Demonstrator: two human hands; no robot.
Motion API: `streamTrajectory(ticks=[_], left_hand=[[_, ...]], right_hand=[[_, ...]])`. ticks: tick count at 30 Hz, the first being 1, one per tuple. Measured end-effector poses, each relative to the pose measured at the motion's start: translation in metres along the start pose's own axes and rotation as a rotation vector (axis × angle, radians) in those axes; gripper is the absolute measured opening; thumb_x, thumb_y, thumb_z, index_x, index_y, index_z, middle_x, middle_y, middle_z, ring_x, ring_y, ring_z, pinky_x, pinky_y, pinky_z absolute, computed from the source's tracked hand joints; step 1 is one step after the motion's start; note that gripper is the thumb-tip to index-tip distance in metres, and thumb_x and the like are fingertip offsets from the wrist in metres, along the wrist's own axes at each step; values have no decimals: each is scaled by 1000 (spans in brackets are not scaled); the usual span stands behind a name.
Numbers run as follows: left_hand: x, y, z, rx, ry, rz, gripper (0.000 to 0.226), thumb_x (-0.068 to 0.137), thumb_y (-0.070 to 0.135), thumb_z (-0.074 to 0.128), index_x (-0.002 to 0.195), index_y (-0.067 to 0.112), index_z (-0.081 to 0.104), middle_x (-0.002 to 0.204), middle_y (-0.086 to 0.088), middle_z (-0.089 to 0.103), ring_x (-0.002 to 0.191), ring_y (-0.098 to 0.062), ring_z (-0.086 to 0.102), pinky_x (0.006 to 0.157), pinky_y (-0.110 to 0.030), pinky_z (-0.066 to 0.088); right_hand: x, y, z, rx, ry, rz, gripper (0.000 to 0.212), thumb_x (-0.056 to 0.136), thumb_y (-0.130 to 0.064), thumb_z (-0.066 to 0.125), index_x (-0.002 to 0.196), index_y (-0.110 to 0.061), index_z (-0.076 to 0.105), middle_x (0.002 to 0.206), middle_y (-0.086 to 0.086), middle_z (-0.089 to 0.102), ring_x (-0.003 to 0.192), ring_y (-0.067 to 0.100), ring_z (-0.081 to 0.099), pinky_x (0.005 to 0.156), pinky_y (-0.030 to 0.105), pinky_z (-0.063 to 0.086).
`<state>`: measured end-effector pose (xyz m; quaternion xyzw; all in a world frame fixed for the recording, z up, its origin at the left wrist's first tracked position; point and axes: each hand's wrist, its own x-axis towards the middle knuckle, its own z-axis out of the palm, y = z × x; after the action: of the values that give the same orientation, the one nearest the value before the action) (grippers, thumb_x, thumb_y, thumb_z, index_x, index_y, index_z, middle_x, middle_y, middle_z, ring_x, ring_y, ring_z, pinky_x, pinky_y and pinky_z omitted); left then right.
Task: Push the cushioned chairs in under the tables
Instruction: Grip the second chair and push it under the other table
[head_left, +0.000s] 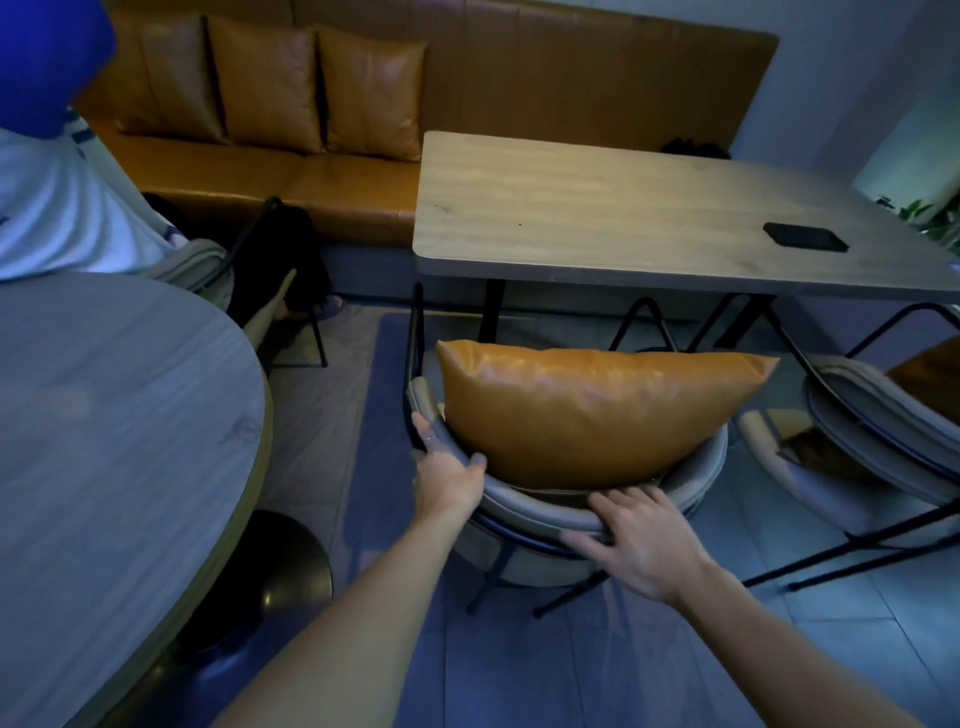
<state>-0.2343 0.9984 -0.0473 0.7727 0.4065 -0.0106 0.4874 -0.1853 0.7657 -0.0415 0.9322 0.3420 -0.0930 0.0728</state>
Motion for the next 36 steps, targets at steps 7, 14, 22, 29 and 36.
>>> streamTrajectory(ticks=[7,14,22,29,36], left_hand=[[4,-4,1,27,-25,18,97,100,32,53,156,18,-25,134,-21,59,116,-38,60,90,-41,49],[8,-8,9,69,50,55,100,96,39,56,158,19,-20,147,-25,42,118,-41,57,89,-41,49],[9,-7,15,57,73,58,101,95,38,58,158,19,-18,152,-26,37,120,-42,56,90,-44,50],[7,-8,13,45,83,77,101,92,38,61,160,17,-11,144,-26,46,119,-40,57,88,-39,48],[4,-7,17,16,86,80,103,90,38,61,159,18,-13,148,-24,42,122,-41,54,93,-41,48]], right_hand=[[32,-53,-6,54,-50,-112,52,94,-61,56,133,-29,46,120,-3,67,112,28,66,84,38,48],[53,-43,-11,71,-187,-164,57,96,-64,54,145,-38,39,129,0,68,118,32,64,80,39,45],[55,-36,-13,153,-205,-181,55,97,-58,58,144,-33,44,129,1,68,117,32,63,84,41,48],[56,-33,-10,220,-216,-203,49,96,-55,62,136,-31,48,122,0,68,110,29,64,83,41,48],[58,-26,-9,298,-241,-230,32,96,-51,64,118,-31,52,108,-4,68,96,24,63,79,42,50]])
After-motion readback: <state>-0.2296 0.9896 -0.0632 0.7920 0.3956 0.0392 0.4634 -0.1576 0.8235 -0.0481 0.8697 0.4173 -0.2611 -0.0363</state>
